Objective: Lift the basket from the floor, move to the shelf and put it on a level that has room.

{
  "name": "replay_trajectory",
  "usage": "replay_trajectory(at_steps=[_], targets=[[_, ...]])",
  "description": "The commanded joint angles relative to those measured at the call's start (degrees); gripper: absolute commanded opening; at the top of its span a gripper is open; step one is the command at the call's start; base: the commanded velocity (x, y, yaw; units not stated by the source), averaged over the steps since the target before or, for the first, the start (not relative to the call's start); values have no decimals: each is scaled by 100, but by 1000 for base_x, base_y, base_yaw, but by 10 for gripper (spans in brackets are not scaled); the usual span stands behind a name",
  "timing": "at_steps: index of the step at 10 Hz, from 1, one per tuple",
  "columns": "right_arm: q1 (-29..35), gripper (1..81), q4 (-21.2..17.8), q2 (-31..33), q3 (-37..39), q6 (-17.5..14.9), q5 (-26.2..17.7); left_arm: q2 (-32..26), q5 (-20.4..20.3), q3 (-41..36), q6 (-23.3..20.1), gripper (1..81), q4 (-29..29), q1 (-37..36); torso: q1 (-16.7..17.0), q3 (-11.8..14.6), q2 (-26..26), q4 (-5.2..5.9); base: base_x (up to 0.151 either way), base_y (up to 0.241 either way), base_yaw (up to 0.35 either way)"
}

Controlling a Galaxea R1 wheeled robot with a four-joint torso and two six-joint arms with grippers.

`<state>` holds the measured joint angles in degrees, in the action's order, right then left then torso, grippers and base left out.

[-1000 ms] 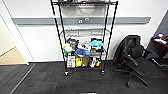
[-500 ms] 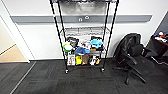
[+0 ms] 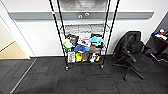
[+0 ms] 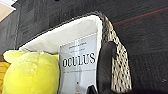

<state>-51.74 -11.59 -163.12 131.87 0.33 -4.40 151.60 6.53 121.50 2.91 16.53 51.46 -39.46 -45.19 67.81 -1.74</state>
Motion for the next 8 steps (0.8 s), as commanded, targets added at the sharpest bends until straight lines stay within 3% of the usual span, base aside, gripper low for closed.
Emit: replay_trajectory(at_steps=[1, 2, 3, 5, 8], targets=[[555, 10, -168, -109, -268, 64, -176, -95, 472, -188, 34, 10, 175, -905, 363, 0, -560, 0, 0, 0, 0], [545, 10, -168, -109, -268, 64, -140, -112, 472, -188, 34, 10, 166, -905, 492, 0, -763, 0, 0, 0, 0], [511, 10, -168, -126, -268, 64, -140, -112, 472, -153, 34, 10, 175, -905, 622, 409, -962, 0, 0, 0, 0], [440, 10, -168, -162, -241, 64, -131, -103, 472, -136, 34, 10, 175, -878, 822, 499, -1279, 0, 0, 0, 0], [440, 10, -168, -109, -268, 64, -131, -112, 472, -144, 25, 10, 158, -791, 1174, 883, -1819, 0, 0, 0, 0]])
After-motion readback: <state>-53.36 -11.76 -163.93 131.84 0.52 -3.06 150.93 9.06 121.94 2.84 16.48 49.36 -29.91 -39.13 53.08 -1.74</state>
